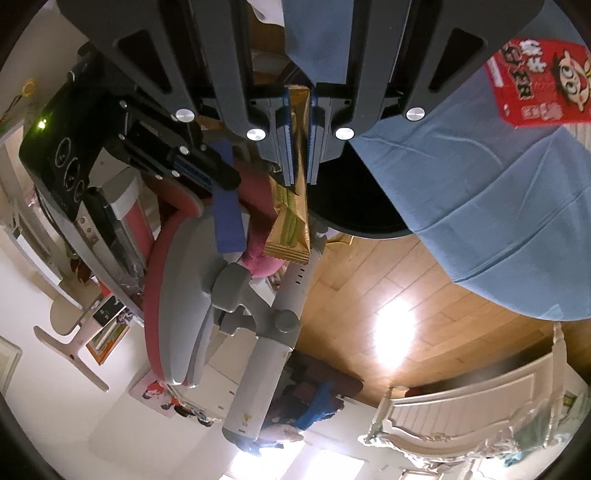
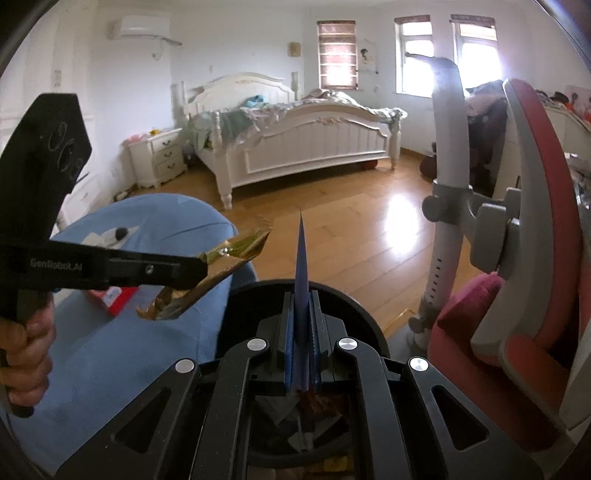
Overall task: Collect trash
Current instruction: 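Carry the gold wrapper and blue strip in both grippers over the bin, then open both grippers to drop the wrapper and strip into the bin, then grasp the clear plastic cup with the left gripper while the right grasps the red milk carton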
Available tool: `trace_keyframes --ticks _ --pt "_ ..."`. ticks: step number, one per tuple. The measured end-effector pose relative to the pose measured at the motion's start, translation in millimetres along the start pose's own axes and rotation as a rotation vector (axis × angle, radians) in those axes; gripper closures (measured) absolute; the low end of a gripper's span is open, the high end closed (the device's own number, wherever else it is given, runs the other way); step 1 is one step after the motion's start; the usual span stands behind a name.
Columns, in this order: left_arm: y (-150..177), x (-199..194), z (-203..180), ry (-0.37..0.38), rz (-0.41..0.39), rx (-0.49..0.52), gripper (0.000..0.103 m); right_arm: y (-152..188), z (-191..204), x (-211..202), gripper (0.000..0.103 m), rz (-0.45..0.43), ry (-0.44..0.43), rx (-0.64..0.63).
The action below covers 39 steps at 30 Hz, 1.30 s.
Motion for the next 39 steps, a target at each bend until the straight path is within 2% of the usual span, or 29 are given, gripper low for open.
trace_keyframes --ticks 14,15,16,18,19,20,21,22,24,28,30,32,37,39 --pt "-2 29 13 -0.011 0.060 -0.022 0.095 4 -18 28 0.094 0.053 -0.023 0.066" --pt "-3 30 14 -0.019 0.058 -0.024 0.092 4 -18 30 0.094 0.058 -0.025 0.069" --pt "-4 32 15 -0.029 0.063 -0.026 0.092 4 -18 33 0.090 0.063 -0.022 0.071" --pt "-5 33 17 -0.049 0.074 -0.027 0.090 2 -20 38 0.063 0.066 -0.018 0.080" --pt "-5 34 18 -0.062 0.081 -0.029 0.078 1 -21 39 0.053 0.063 -0.018 0.087" --pt "-5 32 18 -0.077 0.087 -0.031 0.067 0 -23 38 0.032 0.048 -0.025 0.104" --pt "-4 29 18 -0.093 0.082 -0.030 0.039 -1 -23 34 0.025 0.030 -0.036 0.118" --pt "-4 23 18 -0.112 0.061 -0.027 0.026 -2 -23 32 0.025 0.019 -0.047 0.127" --pt "-2 5 17 -0.136 0.008 -0.005 0.023 -3 -24 30 0.025 0.024 -0.053 0.132" --pt "-1 -25 20 -0.127 -0.019 -0.003 0.021 -4 -20 28 0.025 0.035 -0.073 0.146" --pt "1 -46 29 -0.143 -0.048 -0.010 0.016 -5 -15 27 0.025 0.038 -0.087 0.142" --pt "3 -66 42 -0.177 -0.075 -0.019 0.016 -7 -5 26 0.025 0.046 -0.107 0.133" --pt "11 -109 97 -0.334 -0.097 -0.045 0.016 -17 36 26 0.025 0.076 -0.209 0.055" --pt "18 -122 127 -0.409 -0.069 -0.044 0.016 -22 64 27 0.023 0.102 -0.288 -0.008"
Point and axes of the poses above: each gripper's, at about its wrist camera, not at the fingertips, and x roughly the way its jaws point, z to its left, y to its underside, the point moved 1 cm from there along x, roughly the way its jaws point, and after that the axes turned 10 degrees about x, right-handed, at the moved point
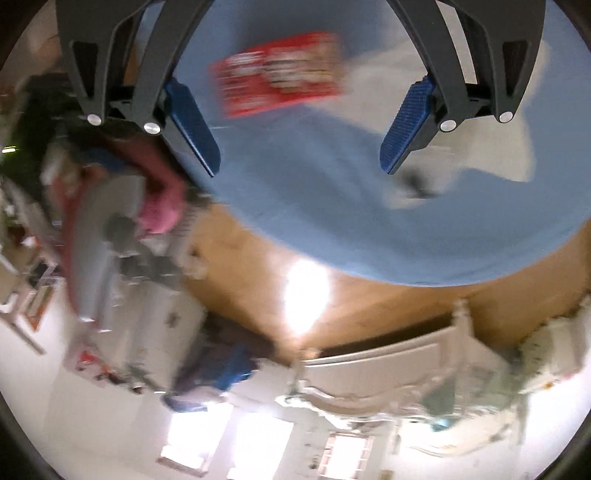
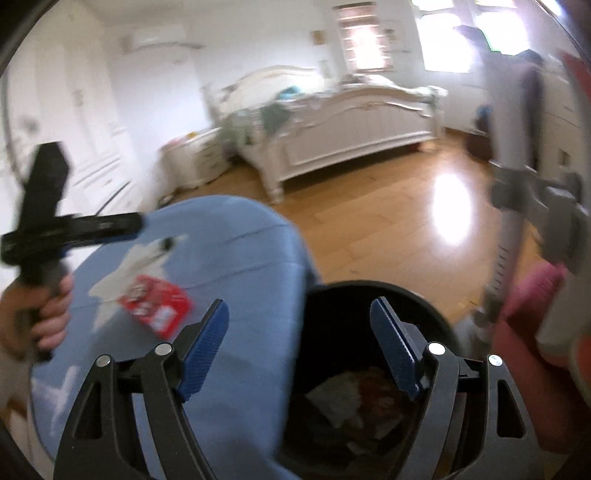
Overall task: Collect trash
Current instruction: 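Grasp the clear plastic cup with the left gripper while the right grasps the red milk carton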
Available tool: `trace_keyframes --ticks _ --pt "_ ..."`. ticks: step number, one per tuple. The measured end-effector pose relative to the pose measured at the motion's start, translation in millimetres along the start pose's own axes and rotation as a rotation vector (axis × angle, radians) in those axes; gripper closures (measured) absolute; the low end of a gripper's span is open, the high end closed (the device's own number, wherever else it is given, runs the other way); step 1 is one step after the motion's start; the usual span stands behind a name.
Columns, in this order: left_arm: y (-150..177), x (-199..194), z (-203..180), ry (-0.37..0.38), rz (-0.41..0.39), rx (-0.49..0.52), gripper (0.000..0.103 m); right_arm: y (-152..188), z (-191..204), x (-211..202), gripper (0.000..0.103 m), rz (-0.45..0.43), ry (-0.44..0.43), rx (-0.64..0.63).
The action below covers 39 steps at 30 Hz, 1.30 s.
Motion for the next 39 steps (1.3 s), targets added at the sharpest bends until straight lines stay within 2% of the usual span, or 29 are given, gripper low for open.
trace_keyframes --ticks 4,7,10,14,17,19,20,21,25,29,35,39 --pt "9 15 35 -0.060 0.085 0.087 0.016 -6 50 21 0.020 0.076 -0.120 -0.130" --pt "13 32 54 -0.072 0.143 0.144 0.016 -6 88 49 0.019 0.182 -0.202 -0.229" --pt "12 46 63 -0.057 0.158 0.199 0.016 -3 113 73 0.018 0.258 -0.222 -0.331" --pt "12 59 64 -0.043 0.171 0.266 0.018 -3 124 105 0.018 0.341 -0.193 -0.376" --pt "12 62 58 -0.046 0.156 0.325 0.026 -3 127 120 0.019 0.387 -0.180 -0.397" --pt "12 60 57 -0.040 0.144 0.325 0.048 1 131 124 0.030 0.409 -0.172 -0.413" --pt "11 57 59 -0.042 0.137 0.323 0.055 4 131 125 0.043 0.411 -0.158 -0.420" --pt "12 55 60 -0.038 0.132 0.315 0.061 4 132 124 0.051 0.404 -0.143 -0.423" --pt "16 48 64 -0.010 0.116 0.263 0.061 2 134 114 0.051 0.388 -0.174 -0.346" --pt "22 31 63 0.000 0.071 0.209 0.061 -4 132 89 0.051 0.317 -0.205 -0.238" --pt "22 -9 41 0.031 -0.006 0.153 0.061 -24 111 33 0.051 0.111 -0.164 -0.079" --pt "12 -34 6 0.088 -0.064 0.148 0.061 -34 101 -6 0.051 -0.035 -0.096 -0.062"
Point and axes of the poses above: each gripper's, at about its wrist camera, not at the fingertips, and x roughly the way its jaws point, z to its left, y to its underside, the point moved 1 cm from there along x, roughly the way its jaws point, and after that the axes turned 10 degrees about x, right-handed, at the moved point
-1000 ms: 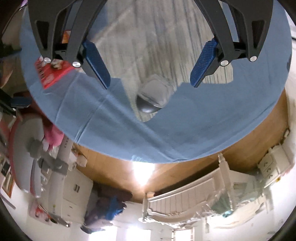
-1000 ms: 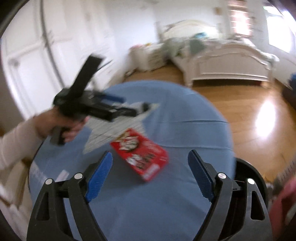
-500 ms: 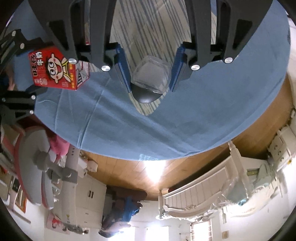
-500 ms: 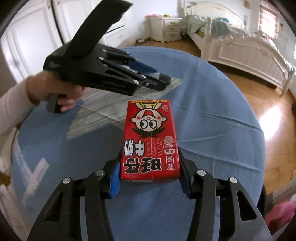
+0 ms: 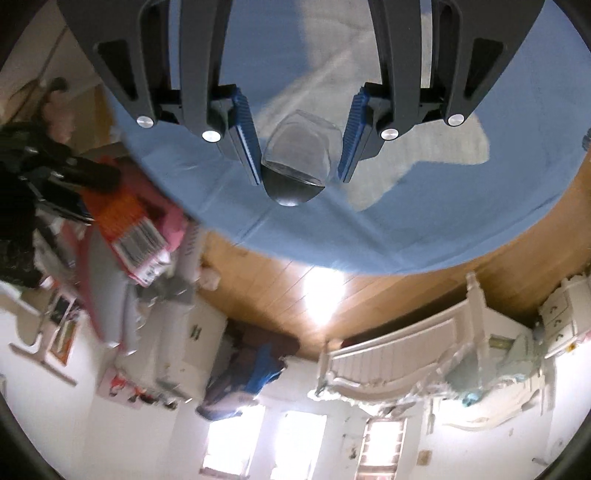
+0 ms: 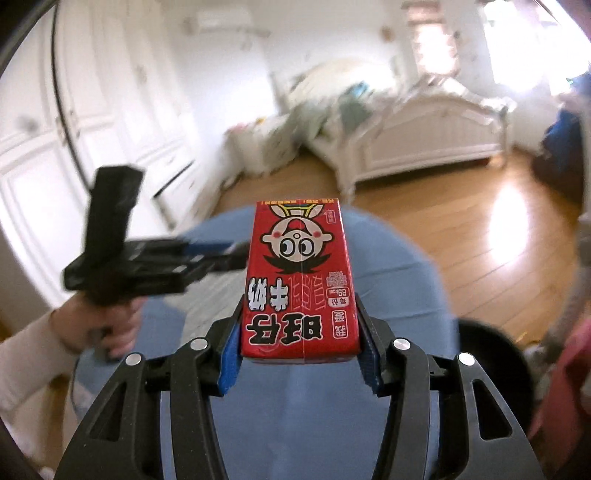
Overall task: Collect trash
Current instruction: 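Grasp the clear plastic cup with the left gripper while the right grasps the red milk carton, then carry the clear cup and red carton in both grippers over the bin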
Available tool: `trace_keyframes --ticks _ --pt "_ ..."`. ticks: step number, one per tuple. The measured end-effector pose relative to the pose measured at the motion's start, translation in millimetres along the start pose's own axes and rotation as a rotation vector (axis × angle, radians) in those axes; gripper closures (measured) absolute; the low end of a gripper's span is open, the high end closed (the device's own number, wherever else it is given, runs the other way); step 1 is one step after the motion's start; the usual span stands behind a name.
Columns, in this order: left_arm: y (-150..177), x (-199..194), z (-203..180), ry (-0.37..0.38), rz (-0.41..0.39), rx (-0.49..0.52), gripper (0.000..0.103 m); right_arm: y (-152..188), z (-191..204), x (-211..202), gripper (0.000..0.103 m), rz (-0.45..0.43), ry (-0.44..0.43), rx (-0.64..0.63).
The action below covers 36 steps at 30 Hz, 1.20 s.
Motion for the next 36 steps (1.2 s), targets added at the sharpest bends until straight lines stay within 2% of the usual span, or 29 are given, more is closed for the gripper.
trace_keyframes --ticks 5,11,15,19,23,28,36 --pt "-22 -6 -47 0.071 -0.048 0.004 0.061 -4 -21 -38 0.051 -0.116 0.086 0.024" --pt "-41 22 -96 0.153 -0.055 -0.015 0.061 6 -65 -60 0.051 -0.164 0.209 0.057" --pt "-49 49 -121 0.218 -0.039 -0.060 0.061 15 -98 -60 0.051 -0.168 0.271 0.084" --pt "-53 71 -138 0.237 -0.017 -0.068 0.061 21 -129 -54 0.051 -0.160 0.307 0.115" --pt "-53 94 -145 0.247 0.018 -0.073 0.061 42 -150 -55 0.051 -0.146 0.325 0.141" --pt "-53 116 -144 0.264 0.059 -0.083 0.061 52 -177 -39 0.051 -0.112 0.333 0.174" --pt "-51 144 -145 0.279 0.110 -0.094 0.061 60 -199 -21 0.051 -0.069 0.321 0.211"
Point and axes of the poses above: each gripper's, at about its wrist camera, not at the fingertips, and x roughly the way its jaws point, z to its left, y to its underside, the point moved 1 cm from there along x, roughly the way its jaws point, and after that the axes turned 10 degrees about x, right-handed, at the moved point
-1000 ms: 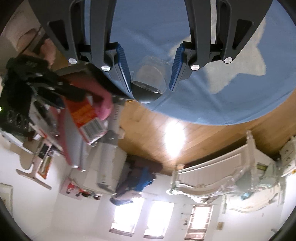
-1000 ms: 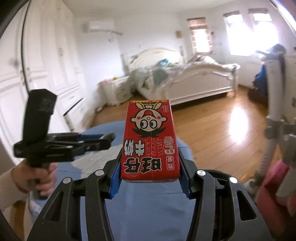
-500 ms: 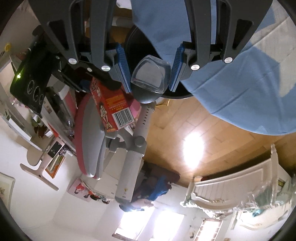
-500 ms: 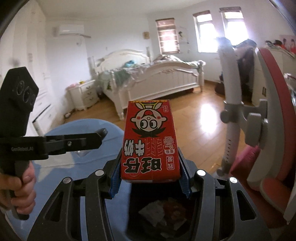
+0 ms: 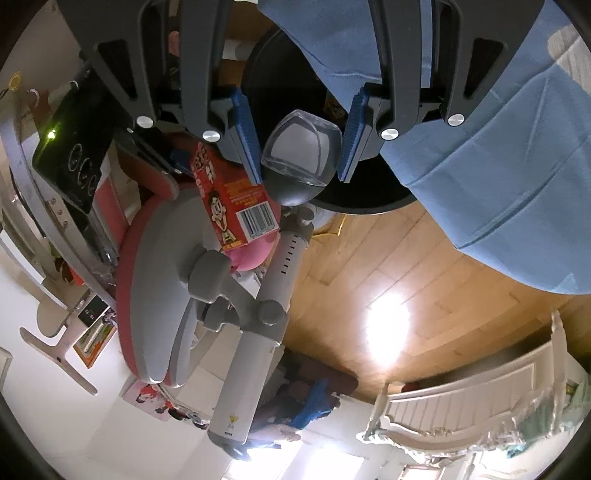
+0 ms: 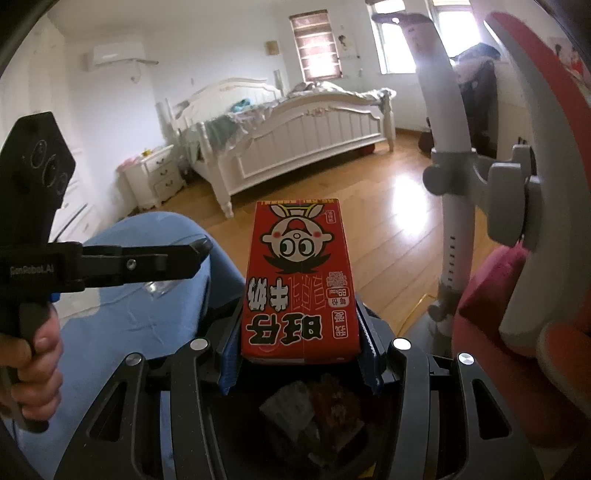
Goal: Collect trash
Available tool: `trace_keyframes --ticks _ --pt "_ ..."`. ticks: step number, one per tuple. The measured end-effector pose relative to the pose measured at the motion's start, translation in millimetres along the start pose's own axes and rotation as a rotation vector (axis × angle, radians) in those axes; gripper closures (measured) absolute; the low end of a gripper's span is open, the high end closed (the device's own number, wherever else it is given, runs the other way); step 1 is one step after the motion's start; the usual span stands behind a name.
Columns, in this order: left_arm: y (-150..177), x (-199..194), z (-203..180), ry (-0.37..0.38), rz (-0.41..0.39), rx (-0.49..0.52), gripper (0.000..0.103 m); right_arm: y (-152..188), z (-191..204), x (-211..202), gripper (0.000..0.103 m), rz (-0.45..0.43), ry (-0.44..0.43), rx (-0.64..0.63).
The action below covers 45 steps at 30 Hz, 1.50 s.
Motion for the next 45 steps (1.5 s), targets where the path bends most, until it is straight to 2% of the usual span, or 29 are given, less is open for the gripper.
trace_keyframes --ticks 10,12,14,15,16,19,22,27,30,31,36,39,45 --pt "-5 21 1 0.013 0.029 -0.007 0.061 0 -3 13 0.051 0.036 -0.003 0.009" --pt "-5 22 0 -0.009 0.035 0.002 0.059 0 -4 15 0.050 0.042 0.001 0.011" --pt "-5 21 -1 -0.035 0.042 0.012 0.050 -1 -4 14 0.042 0.044 0.009 0.013" --pt "-5 19 -1 -0.043 0.041 0.012 0.034 -1 -5 13 0.035 0.040 0.010 0.016" --pt "-4 13 -1 -0.060 0.023 0.010 0.022 0 -5 11 0.028 0.037 0.010 0.018" --pt "-1 -4 1 -0.073 -0.021 0.002 0.016 1 -4 4 0.026 0.036 0.013 0.024" --pt "5 -25 6 -0.075 -0.043 -0.019 0.015 2 2 -3 0.024 0.042 0.007 0.024" --pt "22 -74 13 -0.121 -0.095 -0.032 0.011 4 34 -19 0.022 0.044 -0.022 -0.021" --pt "40 -114 22 -0.189 -0.142 -0.042 0.011 4 66 -30 0.020 0.044 -0.057 -0.067" --pt "48 -129 25 -0.230 -0.162 -0.045 0.006 4 81 -34 0.019 0.047 -0.076 -0.086" --pt "88 -192 46 -0.495 -0.210 -0.026 0.005 6 144 -52 0.015 0.047 -0.165 -0.155" --pt "114 -230 66 -0.630 -0.227 -0.059 0.005 10 190 -58 0.014 0.053 -0.232 -0.190" --pt "165 -292 103 -0.801 -0.286 -0.175 0.005 21 277 -66 0.010 0.059 -0.364 -0.223"
Point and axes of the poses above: each gripper's, at about its wrist camera, not at the fingertips, and x roughly the way its jaws point, z to its left, y to its underside, the point moved 1 cm from there along x, roughly the way its jaws point, and after that the axes turned 10 degrees about x, right-handed, at the moved point
